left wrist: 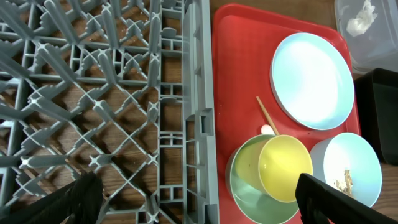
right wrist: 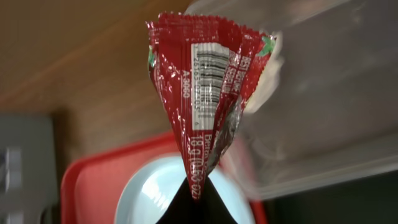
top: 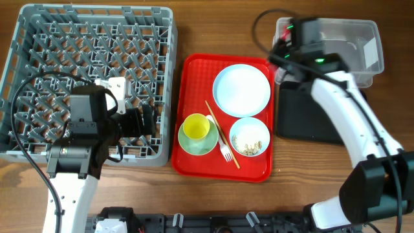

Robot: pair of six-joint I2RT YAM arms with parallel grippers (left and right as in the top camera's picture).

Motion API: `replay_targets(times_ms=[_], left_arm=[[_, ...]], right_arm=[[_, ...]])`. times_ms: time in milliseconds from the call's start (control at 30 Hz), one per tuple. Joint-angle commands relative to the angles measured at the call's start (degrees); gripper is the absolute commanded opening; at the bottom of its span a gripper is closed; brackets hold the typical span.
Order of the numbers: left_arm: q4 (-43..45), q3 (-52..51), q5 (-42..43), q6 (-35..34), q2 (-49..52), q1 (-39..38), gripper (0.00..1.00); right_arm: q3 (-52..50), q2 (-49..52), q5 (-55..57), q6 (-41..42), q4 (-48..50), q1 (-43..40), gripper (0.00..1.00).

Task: Sort waste into correct bins and load items into the dishwasher rack
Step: 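Move the wrapper with the right gripper and drop it in the clear bin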

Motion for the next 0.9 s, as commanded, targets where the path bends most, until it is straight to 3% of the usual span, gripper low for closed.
replay_targets(times_ms=[0,33,133,300,467,567,667,867], left_arm=[[0.00,1.11,0.04,-0.57,0.15,-0.20,1.00],[0.00,1.11,0.04,-0.57,0.15,-0.20,1.00],[0.00,1.11,0.04,-0.57,0.15,-0.20,1.00],[0.00,1.11,0.04,-0.57,0.15,-0.20,1.00],[0.00,1.11,0.04,-0.57,0.15,-0.20,1.00],[0.00,1.11,0.04,-0.57,0.15,-0.20,1.00],[0.00,1.11,0.04,-0.57,0.15,-0.20,1.00],[-0.02,1.11,0.04,-0.57,0.15,-0.20,1.00]], right_arm=[[0.50,1.16,1.88,-3.48,1.88,-4.63,0.04],[0.50,1.70,1.40,-4.39,3.06,-6.16,0.05],[0.50,2.95,-0.98,-7.23,6.97,-8.68,0.49],[1.16,2.38,-5.79,-12.48,9.88,-10.51,0.55],[1.60,-0.35,-9.86,-14.12,5.07,-10.73,0.62],[1.60,-3.23,-13.42,-16.15,-3.28,-10.08,0.76],[1.57,-5.62,-16.74,-18.82,-11.98,-7.91,0.81],[0.85,-6.40,-16.90,-19.32,-25.24,-0.11,0.80]])
